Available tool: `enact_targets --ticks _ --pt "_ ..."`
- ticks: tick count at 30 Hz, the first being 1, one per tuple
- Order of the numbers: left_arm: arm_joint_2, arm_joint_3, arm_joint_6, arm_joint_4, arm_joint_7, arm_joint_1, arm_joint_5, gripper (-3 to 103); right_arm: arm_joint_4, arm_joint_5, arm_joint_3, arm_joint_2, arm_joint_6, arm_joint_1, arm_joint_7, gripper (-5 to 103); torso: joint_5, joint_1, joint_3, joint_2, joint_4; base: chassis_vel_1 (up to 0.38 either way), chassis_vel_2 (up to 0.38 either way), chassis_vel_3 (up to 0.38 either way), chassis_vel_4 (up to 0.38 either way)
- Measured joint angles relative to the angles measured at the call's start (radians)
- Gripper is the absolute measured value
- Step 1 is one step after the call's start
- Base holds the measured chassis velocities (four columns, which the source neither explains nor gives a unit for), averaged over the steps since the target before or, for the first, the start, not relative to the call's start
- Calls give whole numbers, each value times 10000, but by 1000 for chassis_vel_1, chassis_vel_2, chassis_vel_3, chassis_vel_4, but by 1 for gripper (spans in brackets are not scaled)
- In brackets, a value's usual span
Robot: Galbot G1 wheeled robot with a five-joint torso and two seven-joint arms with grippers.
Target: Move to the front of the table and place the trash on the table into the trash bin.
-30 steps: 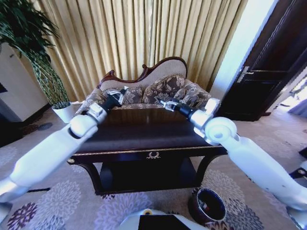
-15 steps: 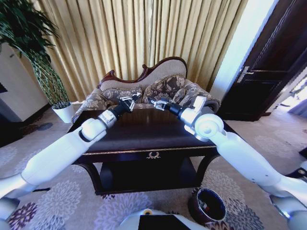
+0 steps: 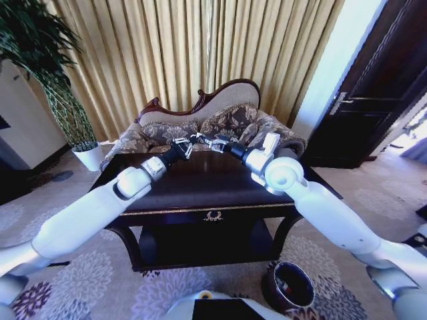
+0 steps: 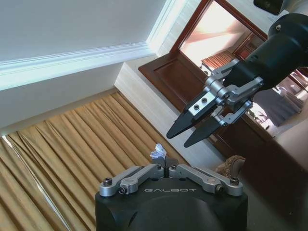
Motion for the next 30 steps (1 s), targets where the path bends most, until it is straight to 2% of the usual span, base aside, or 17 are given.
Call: enact_targets --ticks 1,2,4,6,7,8,11,12,13,15,16,20,22,24,26,30 --pt "-15 17 9 -1 0 2 0 0 6 -58 6 13 9 -40 5 82 0 0 1 0 1 0 0 0 0" --pt "-15 17 9 -1 0 2 0 0 6 -58 6 13 9 -40 5 82 0 0 1 0 1 0 0 0 0" --pt "-31 74 19 8 4 -9 -2 0 67 -90 27 11 19 -91 11 70 1 1 1 0 -1 0 0 0 0" --pt "-42 96 22 17 4 -24 -6 0 86 -93 34 4 21 -97 12 70 1 0 1 0 0 0 0 0 0" --pt "-63 140 23 44 5 -64 -13 0 121 -93 52 -18 24 -102 13 58 1 0 0 1 0 0 0 0 0" --pt "-74 173 24 74 6 -100 -25 0 154 -94 68 -43 24 -109 13 53 1 0 1 0 0 0 0 0 0" --pt "-89 238 25 139 8 -173 -46 0 215 -92 89 -71 24 -125 11 48 0 0 1 0 0 0 0 0 0" --pt "-93 262 26 169 15 -203 -51 0 250 -89 97 -82 23 -138 9 54 1 0 1 0 0 0 0 0 0" --pt "-93 262 26 169 15 -203 -51 0 250 -89 97 -82 23 -138 9 54 1 0 1 0 0 0 0 0 0" --pt "-106 323 24 240 27 -260 -63 0 323 -82 105 -95 17 -186 5 65 1 0 1 0 0 0 0 0 0" --pt "-106 323 24 240 27 -260 -63 0 323 -82 105 -95 17 -186 5 65 1 0 1 0 0 0 0 0 0" --pt "-147 430 10 286 41 -366 -73 0 408 -79 105 -96 5 -256 0 86 0 -1 0 0 0 0 0 0 0" --pt "-162 465 10 286 42 -405 -75 0 415 -80 99 -95 4 -261 0 86 0 0 0 0 0 0 0 0 0" --pt "-207 589 10 285 52 -527 -79 0 415 -99 85 -86 2 -263 -1 95 1 -1 1 0 0 0 0 0 0" --pt "-233 656 11 290 62 -589 -79 0 415 -107 83 -84 2 -263 0 97 1 0 1 0 0 0 0 0 0" --pt "-347 801 38 296 66 -736 -84 0 371 -138 83 -71 0 -263 -1 95 1 -1 1 0 0 0 0 0 0"
